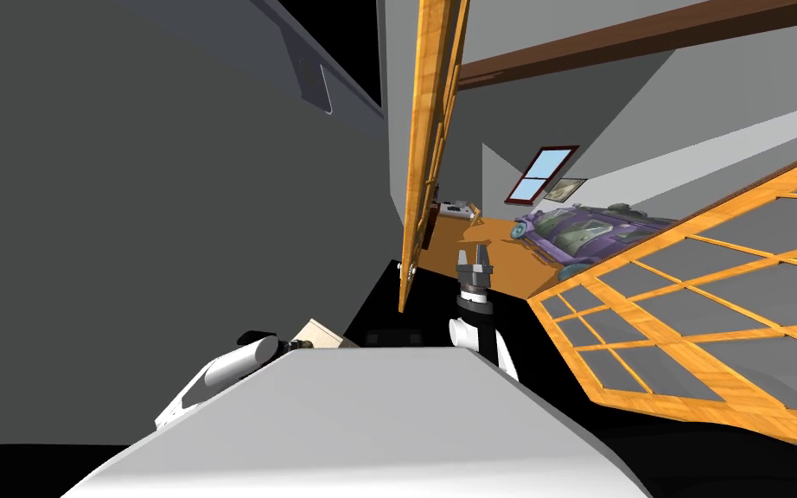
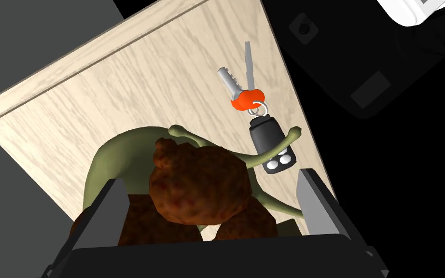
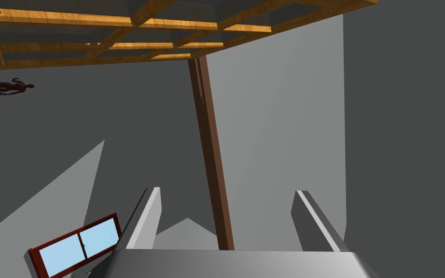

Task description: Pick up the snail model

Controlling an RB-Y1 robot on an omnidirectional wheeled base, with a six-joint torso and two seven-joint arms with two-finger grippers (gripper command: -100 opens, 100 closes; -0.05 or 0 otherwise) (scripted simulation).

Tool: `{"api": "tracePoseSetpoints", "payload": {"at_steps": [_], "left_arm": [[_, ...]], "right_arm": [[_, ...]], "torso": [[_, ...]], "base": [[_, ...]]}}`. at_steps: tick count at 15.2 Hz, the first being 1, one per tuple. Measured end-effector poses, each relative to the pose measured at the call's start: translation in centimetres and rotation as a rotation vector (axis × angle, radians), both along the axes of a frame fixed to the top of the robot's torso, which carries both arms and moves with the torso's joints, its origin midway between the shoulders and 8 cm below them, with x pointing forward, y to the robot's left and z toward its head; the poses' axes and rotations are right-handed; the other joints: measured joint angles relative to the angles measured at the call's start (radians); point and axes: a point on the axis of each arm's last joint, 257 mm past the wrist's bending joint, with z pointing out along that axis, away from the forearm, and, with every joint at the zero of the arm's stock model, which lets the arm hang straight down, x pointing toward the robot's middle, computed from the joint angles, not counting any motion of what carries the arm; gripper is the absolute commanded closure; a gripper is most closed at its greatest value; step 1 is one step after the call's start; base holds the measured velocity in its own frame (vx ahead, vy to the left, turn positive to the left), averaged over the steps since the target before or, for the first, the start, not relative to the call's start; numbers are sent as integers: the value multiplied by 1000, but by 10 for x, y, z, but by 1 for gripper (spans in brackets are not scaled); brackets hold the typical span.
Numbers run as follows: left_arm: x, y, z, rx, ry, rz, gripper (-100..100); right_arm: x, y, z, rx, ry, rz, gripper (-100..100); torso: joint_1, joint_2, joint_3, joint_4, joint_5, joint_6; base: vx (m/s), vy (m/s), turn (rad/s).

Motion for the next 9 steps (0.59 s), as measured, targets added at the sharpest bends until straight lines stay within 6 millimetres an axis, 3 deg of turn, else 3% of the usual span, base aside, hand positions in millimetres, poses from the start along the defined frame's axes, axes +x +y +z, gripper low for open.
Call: {"api": "tracePoseSetpoints", "payload": {"at_steps": [4,5,9], "left_arm": [[0,-3,-15,0,-2,2,-100],[0,-3,-16,1,-3,2,100],[-1,-4,-16,0,0,-1,100]], "right_arm": [[0,0,0,0,0,0,0],[0,0,0,0,0,0,0],[0,0,0,0,0,0,0]], "torso": [[0,1,0,0,0,0],[1,0,0,0,1,0],[3,-1,-1,0,2,0]], "base": [[-3,2,-11],[0,0,0],[0,0,0]]}}
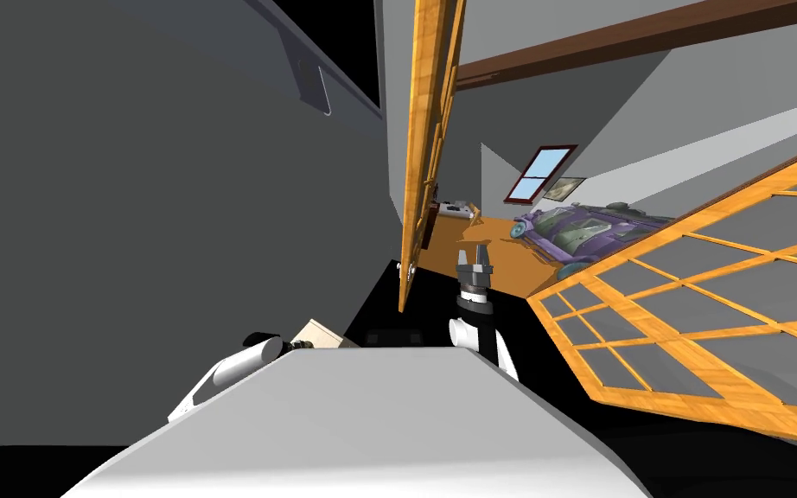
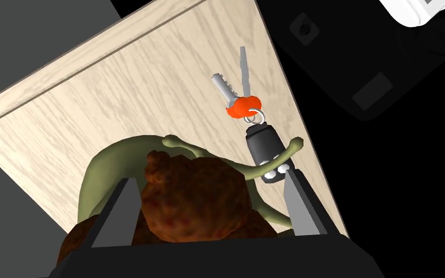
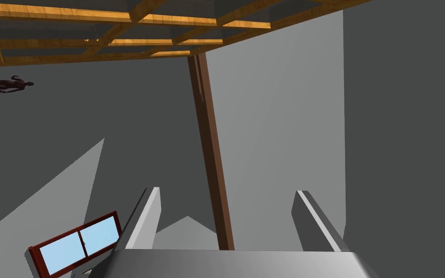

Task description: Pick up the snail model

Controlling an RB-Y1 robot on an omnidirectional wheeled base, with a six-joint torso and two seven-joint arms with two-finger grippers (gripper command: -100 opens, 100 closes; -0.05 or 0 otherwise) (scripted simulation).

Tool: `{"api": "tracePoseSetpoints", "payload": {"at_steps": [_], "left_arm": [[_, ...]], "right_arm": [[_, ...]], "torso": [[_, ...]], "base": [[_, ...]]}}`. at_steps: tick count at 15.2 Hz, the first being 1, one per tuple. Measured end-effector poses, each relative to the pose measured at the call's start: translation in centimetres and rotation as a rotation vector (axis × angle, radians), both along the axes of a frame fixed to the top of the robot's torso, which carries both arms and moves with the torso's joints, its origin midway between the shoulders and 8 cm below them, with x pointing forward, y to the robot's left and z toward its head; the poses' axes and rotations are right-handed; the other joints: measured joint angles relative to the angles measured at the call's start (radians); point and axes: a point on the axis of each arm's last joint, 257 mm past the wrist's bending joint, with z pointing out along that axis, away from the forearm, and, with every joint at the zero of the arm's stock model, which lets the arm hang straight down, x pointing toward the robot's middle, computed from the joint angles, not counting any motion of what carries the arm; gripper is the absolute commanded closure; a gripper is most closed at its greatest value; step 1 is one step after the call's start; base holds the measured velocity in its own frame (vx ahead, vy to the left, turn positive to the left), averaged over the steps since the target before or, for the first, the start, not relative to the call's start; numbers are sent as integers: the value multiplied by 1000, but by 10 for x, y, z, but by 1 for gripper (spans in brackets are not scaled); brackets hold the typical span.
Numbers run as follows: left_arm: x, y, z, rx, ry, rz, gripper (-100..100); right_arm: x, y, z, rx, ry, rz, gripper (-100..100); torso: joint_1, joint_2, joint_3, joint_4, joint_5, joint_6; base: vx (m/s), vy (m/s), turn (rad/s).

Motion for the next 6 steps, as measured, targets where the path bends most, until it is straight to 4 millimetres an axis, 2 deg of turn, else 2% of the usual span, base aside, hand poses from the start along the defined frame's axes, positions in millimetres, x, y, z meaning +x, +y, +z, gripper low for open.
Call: {"api": "tracePoseSetpoints", "payload": {"at_steps": [6], "left_arm": [[2,5,17,2,-3,1,100]], "right_arm": [[0,0,0,0,0,0,0]], "torso": [[-3,0,0,0,-3,1]], "base": [[4,-2,17]]}}
